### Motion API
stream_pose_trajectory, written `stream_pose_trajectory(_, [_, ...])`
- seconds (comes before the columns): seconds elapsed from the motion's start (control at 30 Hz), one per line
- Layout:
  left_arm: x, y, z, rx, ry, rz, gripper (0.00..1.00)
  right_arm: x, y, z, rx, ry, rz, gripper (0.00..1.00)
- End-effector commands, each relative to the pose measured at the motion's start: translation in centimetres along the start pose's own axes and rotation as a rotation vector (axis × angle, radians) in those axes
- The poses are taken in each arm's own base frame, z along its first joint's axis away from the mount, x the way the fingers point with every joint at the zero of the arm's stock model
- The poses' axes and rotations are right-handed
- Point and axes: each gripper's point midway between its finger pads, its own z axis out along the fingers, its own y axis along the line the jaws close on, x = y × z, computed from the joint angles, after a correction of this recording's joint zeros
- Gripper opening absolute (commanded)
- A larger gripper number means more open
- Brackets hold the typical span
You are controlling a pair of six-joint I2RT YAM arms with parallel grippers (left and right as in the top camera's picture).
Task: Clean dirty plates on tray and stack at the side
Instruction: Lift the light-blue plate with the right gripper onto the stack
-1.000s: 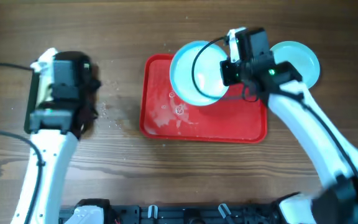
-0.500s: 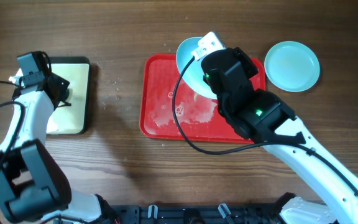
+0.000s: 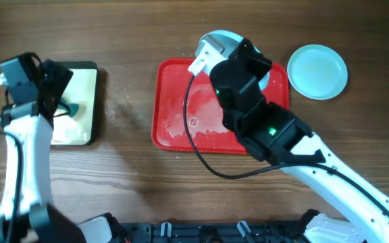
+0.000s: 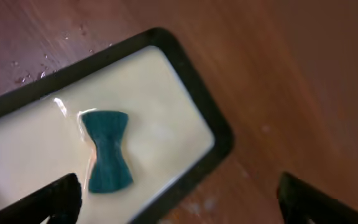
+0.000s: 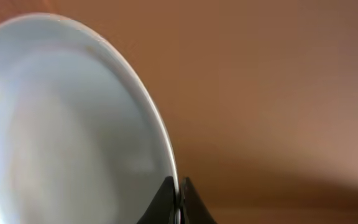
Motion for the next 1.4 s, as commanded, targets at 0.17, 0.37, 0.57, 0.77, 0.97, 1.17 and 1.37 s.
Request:
stream_pose_trajectory(0.17, [0.1,-0.5,-3.8,0.052,0.001,-0.005,1.0,-3.3,3.8,-1.6,-0.166,-0.147,0.029,0.04])
stream_pose_trajectory(0.37, [0.1,-0.5,-3.8,0.052,0.001,-0.005,1.0,0.7,2.4,1.6,0.03,0.131,-0.029,0.04])
stream_pose_trajectory(0.57, [0.1,-0.5,-3.8,0.052,0.001,-0.005,1.0,1.4,13.5,0.6,-0.506,0.004,-0.136,0.04])
stream_pose_trajectory(0.77, [0.1,-0.5,-3.8,0.052,0.001,-0.005,1.0,-0.1,13.8,0.6,-0.576,-0.043,0.082,0.04])
stream_pose_trajectory(0.97, [0.1,-0.5,-3.8,0.052,0.001,-0.005,1.0,8.7,6.5,5.5,-0.176,0.335,0.528,0.04])
stream_pose_trajectory(1.17, [0.1,-0.5,-3.8,0.052,0.002,-0.005,1.0,24.5,3.0,11.9,-0.399,0.438,1.336,0.04])
stream_pose_trajectory(1.37, [0.1,-0.5,-3.8,0.052,0.001,-0.005,1.0,41.6,6.0,14.9,-0.234,0.712,1.7,0.04])
